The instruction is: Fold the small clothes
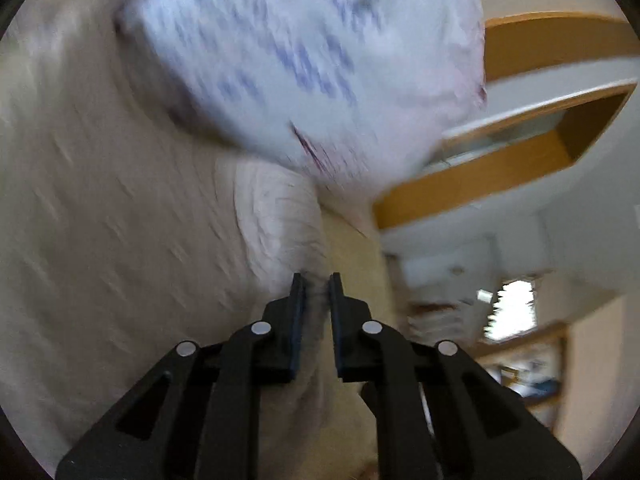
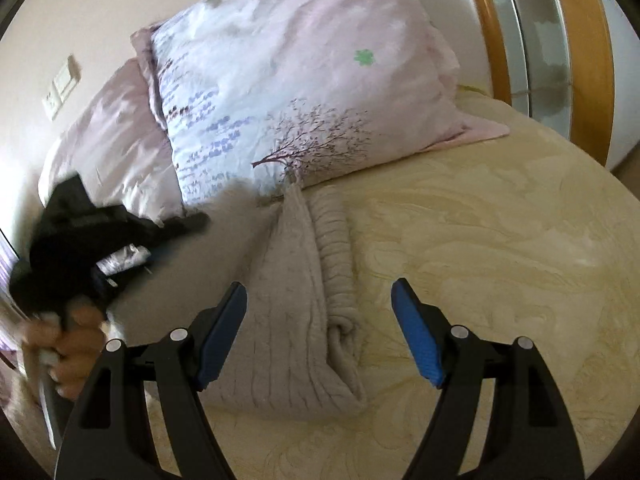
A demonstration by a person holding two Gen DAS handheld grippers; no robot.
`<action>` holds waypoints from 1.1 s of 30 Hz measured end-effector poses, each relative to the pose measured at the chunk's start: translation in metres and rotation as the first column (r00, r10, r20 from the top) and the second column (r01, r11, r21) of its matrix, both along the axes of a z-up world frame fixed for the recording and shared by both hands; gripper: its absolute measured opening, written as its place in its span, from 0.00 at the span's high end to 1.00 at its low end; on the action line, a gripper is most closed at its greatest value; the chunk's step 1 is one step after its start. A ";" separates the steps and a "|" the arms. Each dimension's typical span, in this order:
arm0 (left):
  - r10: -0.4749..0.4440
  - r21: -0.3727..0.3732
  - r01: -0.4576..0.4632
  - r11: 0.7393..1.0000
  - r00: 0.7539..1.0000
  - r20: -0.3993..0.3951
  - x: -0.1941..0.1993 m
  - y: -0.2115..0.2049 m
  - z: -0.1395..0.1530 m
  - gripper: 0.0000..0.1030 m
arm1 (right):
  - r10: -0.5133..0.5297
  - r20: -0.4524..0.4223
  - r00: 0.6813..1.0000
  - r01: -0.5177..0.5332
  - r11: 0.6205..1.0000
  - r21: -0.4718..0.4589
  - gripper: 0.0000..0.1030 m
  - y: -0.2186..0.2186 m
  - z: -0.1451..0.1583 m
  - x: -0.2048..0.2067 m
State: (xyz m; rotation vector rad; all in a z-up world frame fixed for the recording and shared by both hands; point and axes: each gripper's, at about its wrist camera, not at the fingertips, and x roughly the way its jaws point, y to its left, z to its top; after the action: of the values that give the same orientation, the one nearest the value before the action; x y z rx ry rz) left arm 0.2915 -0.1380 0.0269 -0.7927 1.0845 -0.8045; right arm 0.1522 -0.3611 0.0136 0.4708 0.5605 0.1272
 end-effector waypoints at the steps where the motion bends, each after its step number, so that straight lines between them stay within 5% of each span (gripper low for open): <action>1: -0.020 -0.032 0.020 0.999 1.000 -0.006 -0.004 0.000 0.002 0.81 | 0.014 0.007 1.000 -0.014 1.000 0.026 0.26 -0.004 0.001 -0.001; 3: -0.037 -0.071 0.039 0.997 0.999 0.025 -0.012 0.008 0.012 0.57 | 0.054 0.025 0.998 -0.056 0.994 0.093 0.26 -0.011 0.005 -0.002; 6: 0.019 -0.057 -0.013 0.998 0.993 0.119 -0.029 0.043 0.034 0.40 | 0.154 0.051 0.987 -0.162 0.957 0.241 0.26 -0.020 0.009 0.005; 9: 0.159 0.121 -0.188 0.975 0.964 0.215 -0.044 0.091 0.045 0.34 | 0.244 0.033 0.969 -0.240 0.907 0.346 0.26 -0.017 0.006 0.023; 14: 0.236 0.300 -0.293 0.908 0.949 0.211 -0.044 0.132 0.024 0.31 | 0.328 -0.058 0.943 -0.291 0.896 0.336 0.26 0.007 -0.006 0.056; 19: 0.217 0.274 -0.231 0.934 0.973 0.081 -0.031 0.135 -0.009 0.31 | 0.365 -0.157 0.918 -0.295 0.891 0.346 0.42 0.025 -0.028 0.088; 27: 0.176 0.198 -0.175 0.964 0.984 0.015 -0.021 0.126 -0.024 0.30 | 0.345 -0.159 0.925 -0.243 0.859 0.450 0.58 0.024 -0.038 0.124; 29: 0.169 0.206 -0.170 0.964 0.985 0.025 -0.023 0.125 -0.024 0.29 | 0.324 -0.161 0.932 -0.230 0.874 0.427 0.82 0.024 -0.037 0.133; 30: 0.167 0.204 -0.168 0.964 0.986 0.023 -0.025 0.127 -0.025 0.29 | 0.318 -0.148 0.937 -0.238 0.886 0.397 0.83 0.026 -0.033 0.132; 33: 0.164 0.198 -0.165 0.966 0.986 0.017 -0.023 0.126 -0.025 0.27 | 0.287 -0.045 0.957 -0.282 0.955 0.088 0.85 0.054 -0.001 0.108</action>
State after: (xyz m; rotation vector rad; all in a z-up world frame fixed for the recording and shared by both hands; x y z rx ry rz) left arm 0.2690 -0.0118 0.0023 -0.7019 1.0650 -0.5463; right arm 0.2598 -0.3073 0.0127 0.4707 0.6804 0.4146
